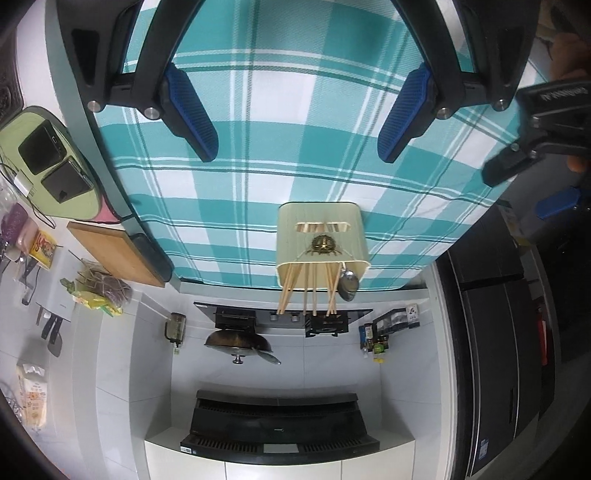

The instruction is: Organize utensils

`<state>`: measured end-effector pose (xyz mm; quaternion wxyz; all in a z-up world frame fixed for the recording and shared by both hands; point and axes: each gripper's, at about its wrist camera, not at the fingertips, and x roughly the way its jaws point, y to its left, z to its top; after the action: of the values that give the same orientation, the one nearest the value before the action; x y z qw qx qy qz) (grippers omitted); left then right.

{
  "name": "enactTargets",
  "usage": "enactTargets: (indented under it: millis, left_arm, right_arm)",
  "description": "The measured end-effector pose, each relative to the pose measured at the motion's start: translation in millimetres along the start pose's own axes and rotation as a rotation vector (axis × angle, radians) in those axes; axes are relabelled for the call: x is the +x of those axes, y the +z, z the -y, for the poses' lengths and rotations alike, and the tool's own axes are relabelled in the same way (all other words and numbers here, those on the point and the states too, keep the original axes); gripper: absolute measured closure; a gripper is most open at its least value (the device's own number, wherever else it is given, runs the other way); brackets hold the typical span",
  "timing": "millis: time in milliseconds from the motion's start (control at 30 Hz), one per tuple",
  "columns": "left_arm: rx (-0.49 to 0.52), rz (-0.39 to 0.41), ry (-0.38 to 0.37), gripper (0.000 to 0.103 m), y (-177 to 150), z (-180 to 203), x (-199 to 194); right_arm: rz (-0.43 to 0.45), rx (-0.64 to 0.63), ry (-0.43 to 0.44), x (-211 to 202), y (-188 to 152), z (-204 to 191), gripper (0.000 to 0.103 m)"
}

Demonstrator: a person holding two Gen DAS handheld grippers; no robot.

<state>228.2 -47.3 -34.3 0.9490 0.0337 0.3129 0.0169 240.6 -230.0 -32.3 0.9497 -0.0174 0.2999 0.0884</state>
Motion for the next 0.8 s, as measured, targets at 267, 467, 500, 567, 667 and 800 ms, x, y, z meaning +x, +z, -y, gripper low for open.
enactTargets:
  millis: [267,467,500,567,667,800]
  left_arm:
    - [-0.05,-0.001,-0.015,0.0,2.4,-10.7,-4.5]
    - [-0.053,0.003,-0.002,0.0,6.1,-13.3,-12.6]
    - [-0.054,0.006,0.0,0.0,6.8,-14.0,-14.7]
    - [-0.053,0.016,0.002,0.0,8.0,-15.0,-18.8]
    - [-0.054,0.025,0.009,0.0,8.5,-15.2,-23.2]
    - [-0.059,0.026,0.002,0.0,9.3,-16.9,-24.8]
  right_arm:
    - [0.02,-0.001,-0.009,-16.2,7.3,-11.3,0.013]
    - [0.028,0.004,0.02,-26.0,14.4,-14.9,0.013]
    - [0.029,0.003,0.021,-27.3,15.3,-15.5,0.013]
    - [0.034,0.0,0.017,-30.2,16.4,-17.2,0.013]
    - [0.038,-0.006,0.018,-33.8,17.6,-20.2,0.013]
    - [0.043,-0.007,0.019,-38.7,18.5,-21.0,0.013]
